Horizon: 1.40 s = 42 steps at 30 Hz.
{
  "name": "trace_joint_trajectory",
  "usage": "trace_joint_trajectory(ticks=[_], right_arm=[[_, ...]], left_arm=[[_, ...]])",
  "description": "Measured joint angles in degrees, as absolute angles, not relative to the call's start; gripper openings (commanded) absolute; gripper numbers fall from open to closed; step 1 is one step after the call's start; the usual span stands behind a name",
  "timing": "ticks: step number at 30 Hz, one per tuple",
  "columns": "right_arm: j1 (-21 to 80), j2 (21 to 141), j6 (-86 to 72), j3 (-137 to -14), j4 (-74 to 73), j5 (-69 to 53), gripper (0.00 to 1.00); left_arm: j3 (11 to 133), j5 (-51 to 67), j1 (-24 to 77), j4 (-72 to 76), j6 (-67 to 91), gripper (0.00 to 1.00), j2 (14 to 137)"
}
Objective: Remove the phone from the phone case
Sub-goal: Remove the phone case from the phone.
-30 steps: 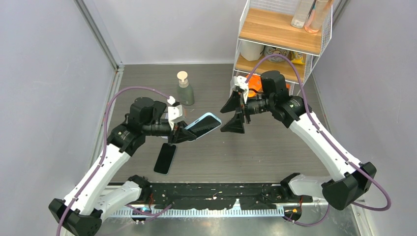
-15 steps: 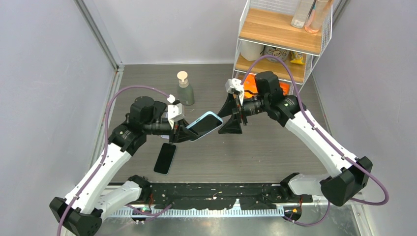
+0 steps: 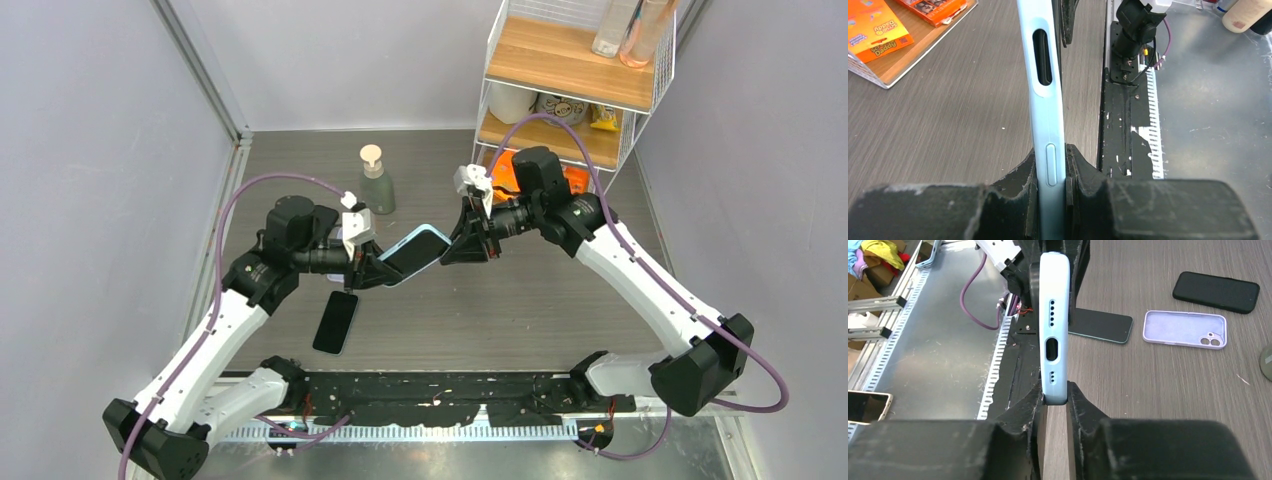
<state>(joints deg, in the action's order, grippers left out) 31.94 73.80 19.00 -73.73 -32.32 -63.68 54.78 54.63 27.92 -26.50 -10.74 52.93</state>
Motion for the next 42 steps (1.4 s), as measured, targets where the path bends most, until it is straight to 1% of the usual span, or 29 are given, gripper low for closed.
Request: trace_joint_trajectory(ticks=[1, 5, 13, 20, 25, 31, 38, 42], right_arm=[[32.05, 73.8, 19.79, -73.73, -32.84, -63.66, 0.08], [32.21, 73.8, 23.81, -73.76, -34.59, -63.61, 0.05], [34.63, 73.65, 35.9, -73.91, -42.15, -63.44, 0.05], [37.54, 73.65, 46.7, -75.92, -52.86, -62.39, 0.05], [38.7, 73.65, 52.03, -76.05, -57.47, -62.04, 0.05], [39.88, 73.71, 56.53, -76.66, -61.76, -61.8, 0.05], [40.12, 74.43, 58.37, -77.36, -67.02, -62.0, 0.05], [39.88, 74.72, 57.98, -78.39, -65.08, -62.04, 0.05]], left_arm=[[54.68, 54.7, 27.88, -26.55, -10.72, 0.0, 52.93], [54.17, 55.96, 27.79, -27.03, -11.64, 0.0, 52.93], [53.3, 59.13, 27.94, -31.46, -20.25, 0.0, 53.08], [53.3, 59.2, 31.62, -36.38, -29.43, 0.0, 53.19], [53.1, 58.3, 33.76, -37.93, -33.78, 0.0, 53.19], [53.1, 57.41, 36.01, -39.27, -38.5, 0.0, 53.23], [53.1, 55.81, 37.85, -40.45, -43.44, 0.0, 53.41], [52.29, 56.23, 39.86, -43.68, -45.6, 0.0, 53.54]])
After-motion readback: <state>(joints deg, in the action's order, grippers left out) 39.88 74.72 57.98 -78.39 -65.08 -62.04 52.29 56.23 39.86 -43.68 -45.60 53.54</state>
